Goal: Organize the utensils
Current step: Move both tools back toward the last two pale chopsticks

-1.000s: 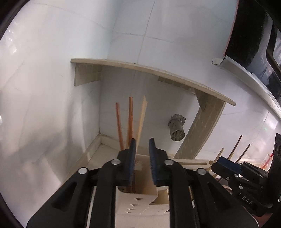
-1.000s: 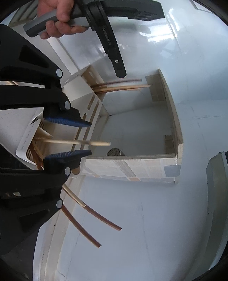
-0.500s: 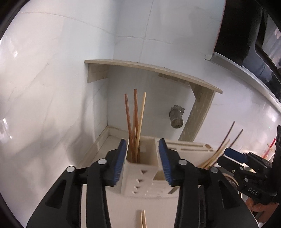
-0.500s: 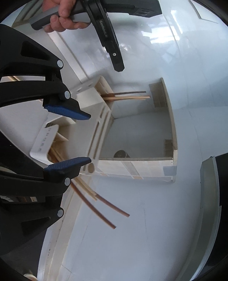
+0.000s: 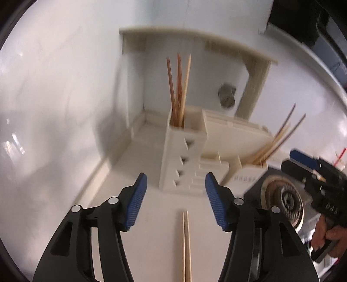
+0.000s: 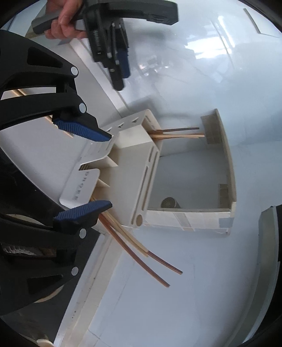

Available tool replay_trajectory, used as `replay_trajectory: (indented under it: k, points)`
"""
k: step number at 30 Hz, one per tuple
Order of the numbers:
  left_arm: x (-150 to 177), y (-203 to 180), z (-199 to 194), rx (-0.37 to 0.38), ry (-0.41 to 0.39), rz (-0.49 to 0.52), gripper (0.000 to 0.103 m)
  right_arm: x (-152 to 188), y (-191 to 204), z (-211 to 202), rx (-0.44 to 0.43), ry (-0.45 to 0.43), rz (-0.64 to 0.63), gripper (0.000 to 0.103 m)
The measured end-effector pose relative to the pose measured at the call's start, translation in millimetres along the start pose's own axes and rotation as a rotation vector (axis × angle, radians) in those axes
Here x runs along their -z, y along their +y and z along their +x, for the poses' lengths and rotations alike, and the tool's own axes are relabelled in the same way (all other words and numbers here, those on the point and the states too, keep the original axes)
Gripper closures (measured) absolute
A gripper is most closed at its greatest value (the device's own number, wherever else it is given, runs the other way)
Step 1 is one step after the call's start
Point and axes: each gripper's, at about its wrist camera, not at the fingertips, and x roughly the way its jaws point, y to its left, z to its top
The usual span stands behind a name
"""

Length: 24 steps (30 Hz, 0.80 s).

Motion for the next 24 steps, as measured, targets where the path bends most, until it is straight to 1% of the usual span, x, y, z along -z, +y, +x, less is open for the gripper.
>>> replay_trajectory:
  k: [2,6,10,13,15,17,18,20,21,23,24]
  points:
    - [8,1,5,-0.016,0.039,0.006,0.046,3,1,-2,0.011,0.006,-0.002,0.044]
    - [24,3,16,-0.003,0.123,-0.004,0.046,14,3,-2,0.011,0.052,-0.007,0.040]
    - [39,-2,26,-0.006,0.200,0.042,0.046,23,3,0,0.011,0.096,0.025,0.035]
    - [53,-4,37,-0.016,0.278,0.066,0.045,31,3,2,0.015,0.130,0.045,0.032]
    - [63,-3,44,-0.012,0.330,0.070,0.045,34,4,3,0.018,0.146,0.048,0.032]
    - [70,-5,49,-0.014,0.360,0.083,0.045,38,5,2,0.018,0.160,0.046,0.032]
    - [74,-6,52,-0.020,0.380,0.094,0.045,41,5,1,0.018,0.167,0.043,0.032]
    - [79,-5,52,-0.052,0.390,0.105,0.045,45,6,1,0.017,0.180,0.040,0.031]
    - [83,-4,56,-0.055,0.414,0.102,0.045,47,6,1,0.017,0.184,0.041,0.031]
    - [89,-3,61,-0.040,0.460,0.089,0.045,52,6,1,0.011,0.202,0.053,0.031]
    - [92,-3,63,-0.044,0.478,0.093,0.046,53,4,3,0.003,0.214,0.070,0.031]
